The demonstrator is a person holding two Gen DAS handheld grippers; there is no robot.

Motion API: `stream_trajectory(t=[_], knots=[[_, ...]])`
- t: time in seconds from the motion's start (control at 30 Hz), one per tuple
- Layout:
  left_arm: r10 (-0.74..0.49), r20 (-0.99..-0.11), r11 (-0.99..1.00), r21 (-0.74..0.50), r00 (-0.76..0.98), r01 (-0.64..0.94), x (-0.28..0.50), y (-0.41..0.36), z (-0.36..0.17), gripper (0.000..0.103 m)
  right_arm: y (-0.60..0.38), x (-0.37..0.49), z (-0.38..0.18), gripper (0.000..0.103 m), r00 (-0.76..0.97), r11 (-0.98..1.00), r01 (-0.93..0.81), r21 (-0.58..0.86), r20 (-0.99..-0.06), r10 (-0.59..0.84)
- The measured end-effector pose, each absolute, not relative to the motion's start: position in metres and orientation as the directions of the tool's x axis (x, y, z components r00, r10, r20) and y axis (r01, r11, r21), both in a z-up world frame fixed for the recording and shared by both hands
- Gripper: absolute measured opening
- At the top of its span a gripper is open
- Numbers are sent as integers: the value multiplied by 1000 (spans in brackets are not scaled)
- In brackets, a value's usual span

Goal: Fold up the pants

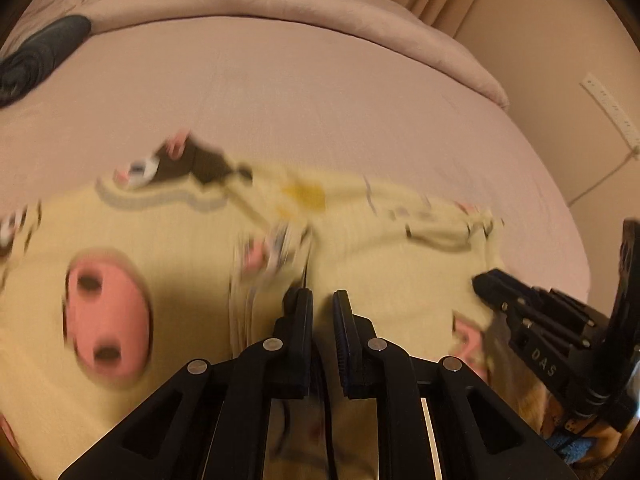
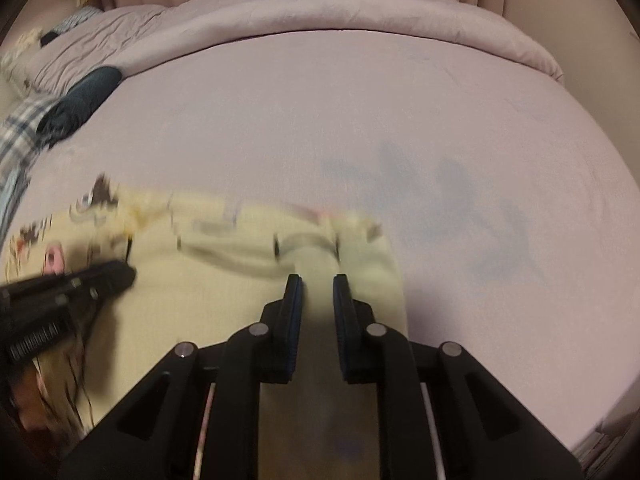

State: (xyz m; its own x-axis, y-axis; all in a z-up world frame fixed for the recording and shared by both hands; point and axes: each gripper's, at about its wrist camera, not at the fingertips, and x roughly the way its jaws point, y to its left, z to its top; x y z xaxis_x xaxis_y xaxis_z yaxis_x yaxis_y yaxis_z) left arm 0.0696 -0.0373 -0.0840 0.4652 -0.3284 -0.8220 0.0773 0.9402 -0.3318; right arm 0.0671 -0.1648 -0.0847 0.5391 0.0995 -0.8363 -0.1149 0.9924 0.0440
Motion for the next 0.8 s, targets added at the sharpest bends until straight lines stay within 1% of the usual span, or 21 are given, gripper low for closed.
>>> stream_trajectory(t=[0.07, 0.2, 0.3, 0.47, 0.53, 0.57, 0.63, 0.7, 0.77, 0.8], knots=[[-371, -813, 925, -368, 448, 98, 45, -31, -85, 15, -169, 42, -86, 16, 539, 992, -125, 36, -837, 98], [-425, -803, 902, -416, 418, 118, 13, -19, -83, 15, -180, 6, -87, 16, 520, 991, -117, 68, -846, 119], [-438, -803, 893, -440, 404, 93, 0, -8, -77, 15, -184, -11, -88, 16, 495, 991, -106, 81, -860, 123], [-426, -819, 898, -433, 384, 74, -15, 8, -67, 15, -180, -24, -85, 17, 445, 991, -122, 48, -890, 98], [-433, -817, 893, -446, 381, 59, -16, 16, -63, 15, -176, -28, -84, 23, 429, 991, -123, 46, -898, 95], [-417, -824, 899, -436, 383, 39, -15, 20, -59, 17, -175, -27, -82, 25, 420, 991, -128, 47, -902, 97], [-326, -846, 930, -368, 422, -19, -13, 36, -51, 18, -171, -27, -76, 38, 424, 989, -139, 49, -900, 104], [-285, -838, 933, -353, 466, -64, -15, 58, -42, 19, -163, -21, -67, 45, 456, 985, -164, 57, -881, 128], [-231, -831, 926, -347, 505, -147, -16, 89, -36, 22, -149, -10, -62, 47, 473, 977, -199, 76, -865, 164], [-210, -831, 921, -344, 514, -180, -17, 100, -35, 28, -140, -4, -60, 47, 479, 971, -221, 85, -858, 184]])
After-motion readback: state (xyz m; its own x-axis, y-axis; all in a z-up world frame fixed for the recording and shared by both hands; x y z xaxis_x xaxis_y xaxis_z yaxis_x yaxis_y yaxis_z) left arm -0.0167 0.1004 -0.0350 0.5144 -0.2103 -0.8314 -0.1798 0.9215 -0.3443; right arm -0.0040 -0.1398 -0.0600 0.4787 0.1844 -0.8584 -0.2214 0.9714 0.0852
